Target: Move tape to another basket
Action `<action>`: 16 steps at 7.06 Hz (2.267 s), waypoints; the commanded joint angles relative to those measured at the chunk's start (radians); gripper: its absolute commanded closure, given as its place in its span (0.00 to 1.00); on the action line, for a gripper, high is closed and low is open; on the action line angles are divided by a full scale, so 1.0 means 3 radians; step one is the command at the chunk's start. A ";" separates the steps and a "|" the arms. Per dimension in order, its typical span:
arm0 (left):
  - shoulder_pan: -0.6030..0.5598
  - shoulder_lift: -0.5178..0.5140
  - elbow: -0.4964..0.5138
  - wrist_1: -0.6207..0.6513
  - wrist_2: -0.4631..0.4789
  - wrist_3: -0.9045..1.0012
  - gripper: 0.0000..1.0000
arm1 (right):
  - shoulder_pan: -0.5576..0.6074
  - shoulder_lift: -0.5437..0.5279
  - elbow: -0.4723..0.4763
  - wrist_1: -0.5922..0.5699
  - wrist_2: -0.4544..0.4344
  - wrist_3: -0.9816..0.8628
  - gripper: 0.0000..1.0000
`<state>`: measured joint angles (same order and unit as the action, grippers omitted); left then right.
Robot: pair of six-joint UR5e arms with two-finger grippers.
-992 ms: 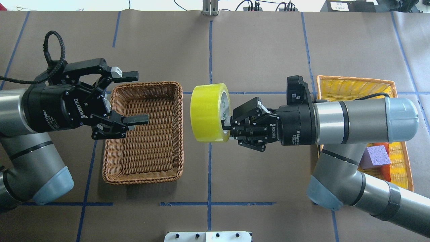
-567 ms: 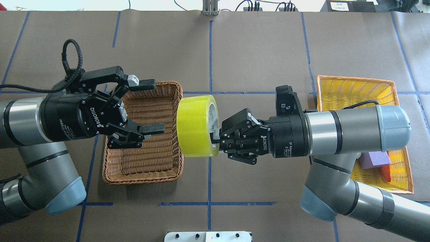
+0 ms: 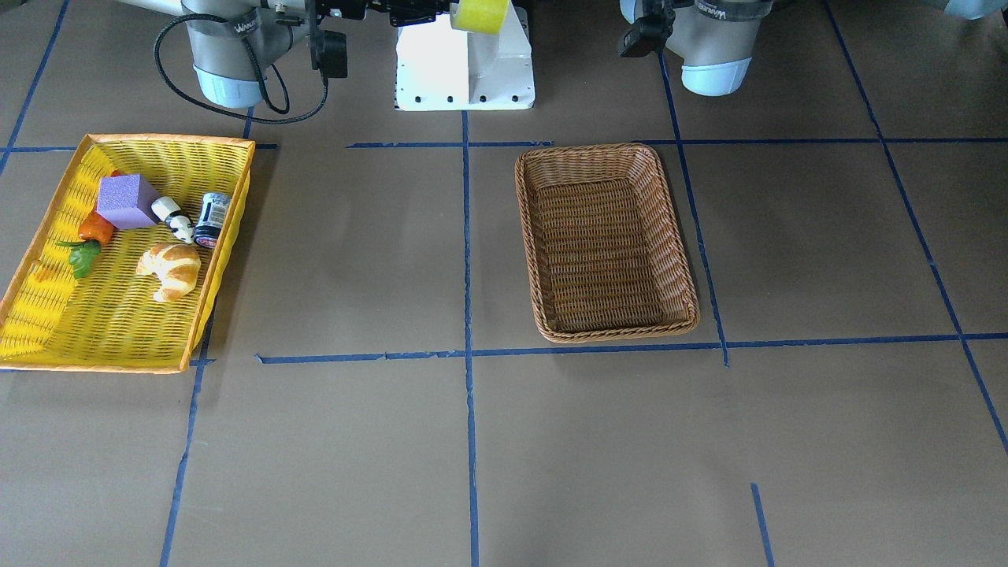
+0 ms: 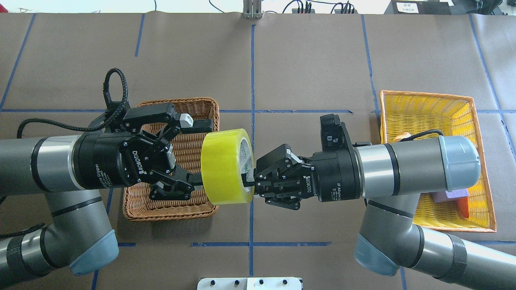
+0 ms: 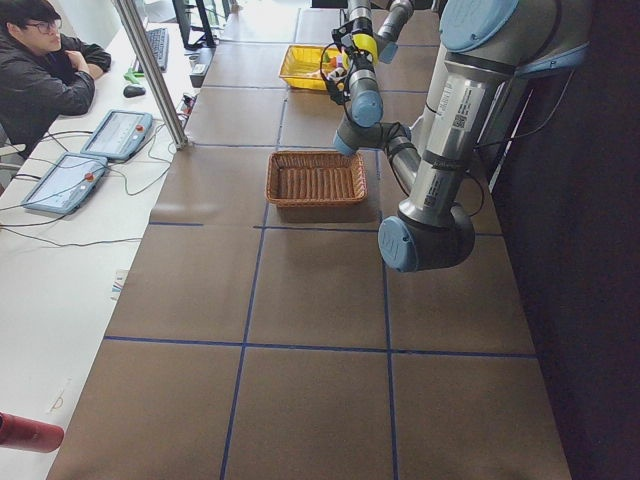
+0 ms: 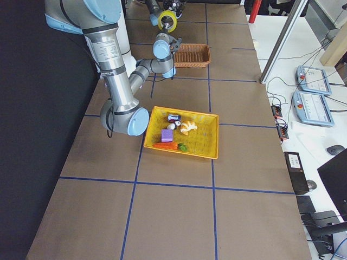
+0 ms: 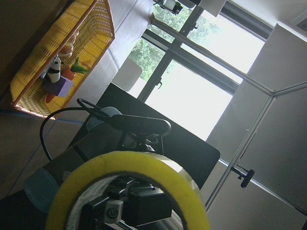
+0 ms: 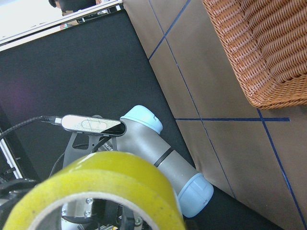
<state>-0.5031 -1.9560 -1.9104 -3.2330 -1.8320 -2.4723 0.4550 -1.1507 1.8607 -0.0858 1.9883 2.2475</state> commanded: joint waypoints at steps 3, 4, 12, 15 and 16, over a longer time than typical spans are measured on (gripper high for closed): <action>0.0005 -0.0045 0.0002 0.0024 0.0007 0.0003 0.03 | -0.0136 0.0001 -0.0005 0.0000 -0.0021 -0.0006 1.00; 0.0005 -0.0045 0.0002 0.0024 0.0007 0.0003 0.28 | -0.0136 0.0001 -0.0005 0.0000 -0.0021 -0.0006 0.99; -0.0137 0.0031 -0.0044 0.0039 -0.0171 -0.0007 1.00 | -0.0101 0.0037 0.0015 0.0005 -0.0154 -0.0082 0.00; -0.0740 0.0128 0.0068 0.0312 -0.0906 -0.0068 1.00 | 0.0408 -0.0096 -0.0025 -0.0198 0.0201 -0.0449 0.00; -0.0868 0.0088 0.0063 0.0684 -0.1202 -0.0043 1.00 | 0.0740 -0.0106 -0.0025 -0.0610 0.0593 -0.0699 0.00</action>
<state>-0.7155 -1.9227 -1.8943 -3.1301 -2.0959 -2.4909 0.5768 -1.1738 1.8562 -0.1666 2.0562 2.1131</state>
